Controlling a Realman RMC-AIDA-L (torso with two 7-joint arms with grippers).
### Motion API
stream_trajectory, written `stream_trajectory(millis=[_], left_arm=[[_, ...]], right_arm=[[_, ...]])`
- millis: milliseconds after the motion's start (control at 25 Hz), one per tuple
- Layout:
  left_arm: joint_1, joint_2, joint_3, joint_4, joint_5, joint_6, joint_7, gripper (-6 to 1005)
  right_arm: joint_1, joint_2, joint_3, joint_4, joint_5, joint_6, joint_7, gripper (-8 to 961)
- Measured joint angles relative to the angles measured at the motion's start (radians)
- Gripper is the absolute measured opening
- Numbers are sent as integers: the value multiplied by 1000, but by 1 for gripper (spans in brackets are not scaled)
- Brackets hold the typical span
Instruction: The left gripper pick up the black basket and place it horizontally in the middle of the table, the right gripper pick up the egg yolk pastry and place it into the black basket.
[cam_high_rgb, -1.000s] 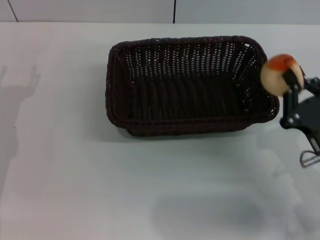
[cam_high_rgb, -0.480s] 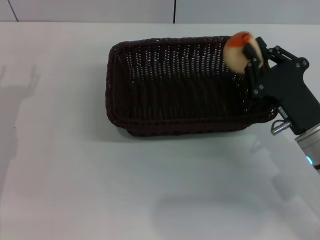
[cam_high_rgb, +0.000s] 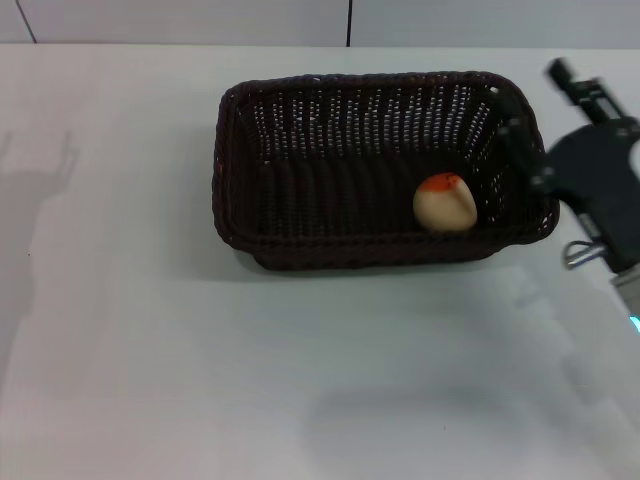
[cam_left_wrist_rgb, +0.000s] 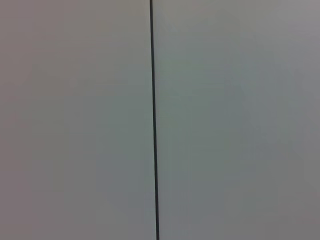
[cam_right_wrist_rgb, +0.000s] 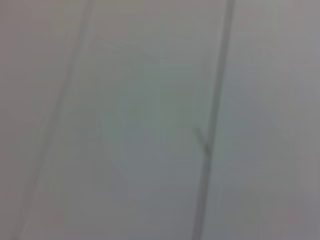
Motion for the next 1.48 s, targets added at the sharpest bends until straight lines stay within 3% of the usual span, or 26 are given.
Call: stream_trajectory(millis=[280,680,960,1480], left_arm=[[19,1,-5,6,0,8,0,784],[37,0,12,47,6,10,4,783],[56,0,62,100,11,23,17,783],[75,-5,55,132,0,71,9,783]], right_arm=[[-107,0,11,-30,268,-105,7,651],[-238,2,11,-126,446,-196,160,662],[-257,3,10,-137,460,-199,161,662],[-254,5,2,-135,467,-209,162,661]])
